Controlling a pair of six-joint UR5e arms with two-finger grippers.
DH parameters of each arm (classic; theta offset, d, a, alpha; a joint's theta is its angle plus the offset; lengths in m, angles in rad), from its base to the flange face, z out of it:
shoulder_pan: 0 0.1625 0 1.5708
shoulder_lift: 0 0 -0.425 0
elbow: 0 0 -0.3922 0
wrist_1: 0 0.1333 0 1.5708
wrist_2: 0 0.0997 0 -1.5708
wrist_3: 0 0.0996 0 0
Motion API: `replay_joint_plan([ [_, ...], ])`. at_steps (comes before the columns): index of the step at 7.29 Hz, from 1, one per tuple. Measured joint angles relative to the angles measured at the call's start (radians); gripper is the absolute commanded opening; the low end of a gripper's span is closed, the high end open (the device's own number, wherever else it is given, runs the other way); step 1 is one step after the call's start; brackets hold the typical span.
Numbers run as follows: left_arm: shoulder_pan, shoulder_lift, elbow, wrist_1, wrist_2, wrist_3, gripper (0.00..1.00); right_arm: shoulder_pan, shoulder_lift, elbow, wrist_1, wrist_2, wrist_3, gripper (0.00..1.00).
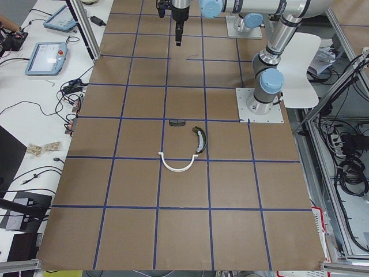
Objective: Place bearing gear from tray to pile
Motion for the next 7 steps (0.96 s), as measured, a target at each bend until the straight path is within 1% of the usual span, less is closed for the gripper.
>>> replay_joint_plan([
  [3, -0.003, 0.003, 0.014, 0.0, 0.003, -0.004, 1.0, 0.0, 0.003, 0.001, -0.001, 0.0, 0.0, 1.0],
  [7, -0.001, 0.011, 0.009, 0.001, 0.002, -0.004, 1.0, -0.007, 0.007, 0.003, -0.001, -0.004, -0.005, 1.0],
])
